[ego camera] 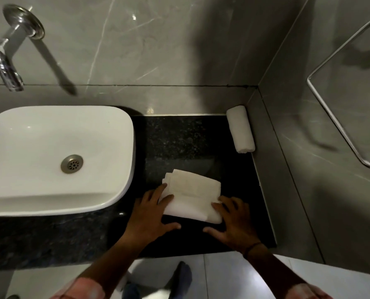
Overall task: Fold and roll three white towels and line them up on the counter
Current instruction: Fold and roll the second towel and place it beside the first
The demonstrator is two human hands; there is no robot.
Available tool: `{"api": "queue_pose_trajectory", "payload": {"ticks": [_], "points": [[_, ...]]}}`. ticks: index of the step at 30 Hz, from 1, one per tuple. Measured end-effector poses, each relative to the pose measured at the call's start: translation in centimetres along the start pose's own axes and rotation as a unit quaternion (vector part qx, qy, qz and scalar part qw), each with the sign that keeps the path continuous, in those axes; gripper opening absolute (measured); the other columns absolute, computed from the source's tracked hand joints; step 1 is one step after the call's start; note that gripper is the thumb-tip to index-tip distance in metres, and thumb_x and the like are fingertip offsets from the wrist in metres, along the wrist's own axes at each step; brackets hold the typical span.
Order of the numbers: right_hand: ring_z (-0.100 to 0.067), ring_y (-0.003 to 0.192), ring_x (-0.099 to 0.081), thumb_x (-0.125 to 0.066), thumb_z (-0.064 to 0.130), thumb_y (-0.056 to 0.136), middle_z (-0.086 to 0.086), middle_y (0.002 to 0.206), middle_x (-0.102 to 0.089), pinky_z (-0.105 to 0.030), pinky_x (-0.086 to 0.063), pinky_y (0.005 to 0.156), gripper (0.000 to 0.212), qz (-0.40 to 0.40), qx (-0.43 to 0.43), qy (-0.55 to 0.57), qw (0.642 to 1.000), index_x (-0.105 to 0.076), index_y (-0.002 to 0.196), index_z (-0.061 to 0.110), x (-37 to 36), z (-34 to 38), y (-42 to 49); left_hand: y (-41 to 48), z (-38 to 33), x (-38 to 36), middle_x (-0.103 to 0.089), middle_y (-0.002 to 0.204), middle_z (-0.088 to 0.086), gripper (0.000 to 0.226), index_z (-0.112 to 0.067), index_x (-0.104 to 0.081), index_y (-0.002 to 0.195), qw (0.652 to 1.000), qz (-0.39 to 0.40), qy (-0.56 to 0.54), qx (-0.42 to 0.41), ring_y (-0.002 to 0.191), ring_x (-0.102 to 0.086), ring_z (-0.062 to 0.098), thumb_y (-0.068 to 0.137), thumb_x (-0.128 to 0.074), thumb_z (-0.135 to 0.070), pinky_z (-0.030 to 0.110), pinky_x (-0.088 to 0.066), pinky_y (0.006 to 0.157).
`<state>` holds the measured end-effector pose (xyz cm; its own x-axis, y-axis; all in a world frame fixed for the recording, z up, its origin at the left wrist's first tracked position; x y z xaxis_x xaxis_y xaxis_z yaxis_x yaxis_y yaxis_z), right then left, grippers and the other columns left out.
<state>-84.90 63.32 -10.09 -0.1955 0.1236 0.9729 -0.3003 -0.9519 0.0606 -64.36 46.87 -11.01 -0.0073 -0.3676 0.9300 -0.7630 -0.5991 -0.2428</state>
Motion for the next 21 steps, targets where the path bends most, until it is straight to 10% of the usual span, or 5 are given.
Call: {"api": "queue_pose_trajectory", "payload": {"ticks": [4, 7, 13, 17, 21], "points": [[-0.027, 0.104, -0.061, -0.066, 0.051, 0.074, 0.002, 0.115, -0.067, -0.042, -0.051, 0.08, 0.052, 0.002, 0.033, 0.013, 0.999, -0.07, 0.118, 0.024, 0.6, 0.0, 0.9, 3.1, -0.6, 2.1, -0.025, 0.167, -0.006, 0.06, -0.036, -0.059, 0.133, 0.994, 0.029, 0.049, -0.098, 0.152, -0.024, 0.029, 0.081, -0.056, -0.066, 0.06, -0.031, 0.116], [-0.018, 0.096, -0.064, -0.063, 0.043, 0.085, 0.002, 0.107, -0.065, -0.031, -0.054, 0.076, 0.043, 0.036, -0.132, 0.211, 0.968, -0.063, 0.125, 0.027, 0.8, -1.9, 3.0, 7.7, -0.8, 5.2, -0.031, 0.164, -0.008, 0.063, -0.035, -0.062, 0.129, 0.997, 0.017, 0.031, -0.069, 0.147, -0.032, 0.024, 0.079, -0.052, -0.07, 0.052, -0.033, 0.113], [-0.02, 0.053, -0.06, -0.056, 0.04, 0.101, -0.016, 0.084, -0.064, -0.029, -0.051, 0.046, 0.035, 0.08, -0.491, 0.452, 0.741, -0.047, 0.114, 0.009, -1.8, -4.0, 1.4, 11.9, -5.5, 7.1, -0.044, 0.126, 0.007, 0.024, -0.025, -0.051, 0.117, 0.996, -0.087, 0.009, 0.016, 0.092, -0.063, 0.033, 0.096, -0.059, -0.035, 0.046, -0.058, 0.067], [-0.028, 0.049, -0.061, -0.048, 0.05, 0.103, -0.022, 0.076, -0.065, -0.031, -0.053, 0.046, 0.05, 0.088, -0.594, 0.543, 0.587, -0.049, 0.119, 0.002, -3.2, -1.1, -0.6, 12.1, -7.0, 4.4, -0.04, 0.144, 0.006, 0.031, -0.023, -0.055, 0.126, 0.99, -0.033, -0.098, 0.095, 0.099, -0.066, 0.033, 0.1, -0.053, -0.04, 0.044, -0.058, 0.081], [-0.045, 0.092, -0.067, -0.053, 0.043, 0.104, -0.03, 0.122, -0.061, -0.045, -0.057, 0.062, 0.055, 0.002, -0.674, 0.608, 0.419, -0.041, 0.142, 0.005, -3.8, 1.8, -0.3, 13.0, -8.2, 2.9, -0.017, 0.165, -0.001, 0.061, -0.024, -0.041, 0.149, 0.965, 0.027, -0.223, 0.134, 0.126, -0.057, 0.033, 0.095, -0.065, -0.038, 0.045, -0.053, 0.105]]}}
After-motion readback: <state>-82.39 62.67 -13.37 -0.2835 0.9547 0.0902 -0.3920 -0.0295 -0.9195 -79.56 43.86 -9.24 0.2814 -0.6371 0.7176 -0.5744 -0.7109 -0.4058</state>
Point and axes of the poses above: each hand's wrist, its own y-axis towards the middle knuckle, its own x-axis out of the back of the hand, z = x × y, the point moved 8 cm from there along y, towards the middle knuckle
